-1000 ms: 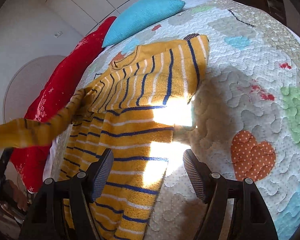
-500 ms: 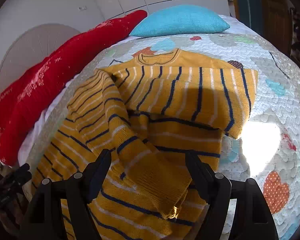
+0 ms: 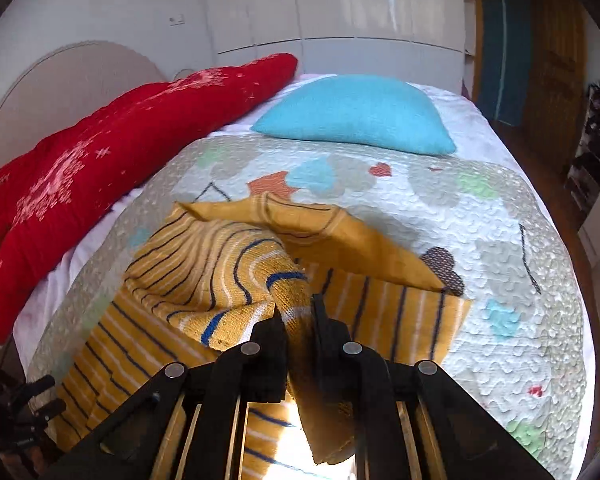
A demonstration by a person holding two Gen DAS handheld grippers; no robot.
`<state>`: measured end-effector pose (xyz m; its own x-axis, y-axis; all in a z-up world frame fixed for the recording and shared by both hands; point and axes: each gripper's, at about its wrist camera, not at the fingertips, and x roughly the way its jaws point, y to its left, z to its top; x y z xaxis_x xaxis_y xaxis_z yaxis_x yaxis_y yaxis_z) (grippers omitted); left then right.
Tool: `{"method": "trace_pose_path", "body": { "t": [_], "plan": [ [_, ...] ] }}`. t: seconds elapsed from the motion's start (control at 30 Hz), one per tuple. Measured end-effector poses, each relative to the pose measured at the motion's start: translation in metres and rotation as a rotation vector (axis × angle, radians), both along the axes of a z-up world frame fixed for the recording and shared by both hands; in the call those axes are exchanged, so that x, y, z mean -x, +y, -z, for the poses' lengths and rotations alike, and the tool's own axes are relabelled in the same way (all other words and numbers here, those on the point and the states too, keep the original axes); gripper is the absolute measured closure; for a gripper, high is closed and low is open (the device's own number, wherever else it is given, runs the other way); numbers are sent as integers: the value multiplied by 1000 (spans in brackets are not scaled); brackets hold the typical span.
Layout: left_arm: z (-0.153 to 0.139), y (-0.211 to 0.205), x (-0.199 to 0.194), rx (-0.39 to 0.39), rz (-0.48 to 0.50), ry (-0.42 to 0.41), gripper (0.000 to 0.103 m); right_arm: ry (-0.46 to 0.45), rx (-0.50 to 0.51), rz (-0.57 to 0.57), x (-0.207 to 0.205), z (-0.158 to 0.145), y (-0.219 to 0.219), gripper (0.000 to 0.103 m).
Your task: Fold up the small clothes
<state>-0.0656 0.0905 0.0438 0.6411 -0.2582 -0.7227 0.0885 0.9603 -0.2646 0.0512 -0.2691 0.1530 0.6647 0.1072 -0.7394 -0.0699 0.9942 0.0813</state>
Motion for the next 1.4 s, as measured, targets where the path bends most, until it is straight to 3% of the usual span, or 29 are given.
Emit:
{"method": "trace_pose_path", "body": {
  "t": [0.07,0.1,0.13,0.17,0.27,0.33,0.47,0.57,0.63,0.7,0.83,0.87,0.9,1.0,1.13,1.23,1.33,1.4],
  "plan": [
    [2,-1,-3,3,0,8,29,67,-26,70,-13,20,-29,89],
    [4,-1,-5,3,-1,15,29,117,-26,103,-20,37,-42,82],
    [5,-2,-7,2,-3,23,29,171,-21,141,-24,55,-53,68],
    [5,-2,-8,-1,-3,27,29,206,-18,181,-24,70,-63,62],
    [3,-1,-10,-16,5,25,29,179,-143,213,-3,84,-87,45],
    [0,0,-15,-27,5,21,28,129,-205,243,16,81,-101,29],
    [-11,-6,-50,-52,34,-4,20,107,-237,270,48,84,-119,27],
    [-14,-16,-103,-87,38,-4,20,114,-245,273,67,90,-122,27],
    [-14,-23,-144,-69,50,3,20,118,-263,276,76,95,-123,27],
    [-9,-35,-186,-52,74,34,20,127,-279,279,83,101,-121,27],
    [14,-66,-251,-92,125,134,20,130,-263,280,91,110,-116,27],
    [20,-72,-262,-83,139,167,26,126,-250,278,92,109,-114,27],
    [25,-76,-270,-52,153,195,50,124,-237,275,92,109,-112,27],
    [22,-77,-279,-19,153,204,87,126,-218,270,90,109,-110,25],
    [13,-46,-288,-45,60,177,93,119,-236,275,86,110,-112,25],
    [19,-24,-291,-71,-9,194,94,111,-267,284,82,113,-114,22],
    [17,-15,-281,-58,4,186,85,102,-293,286,80,112,-110,21],
    [8,-10,-264,-73,-11,168,70,103,-303,268,82,111,-104,21]
  ]
}}
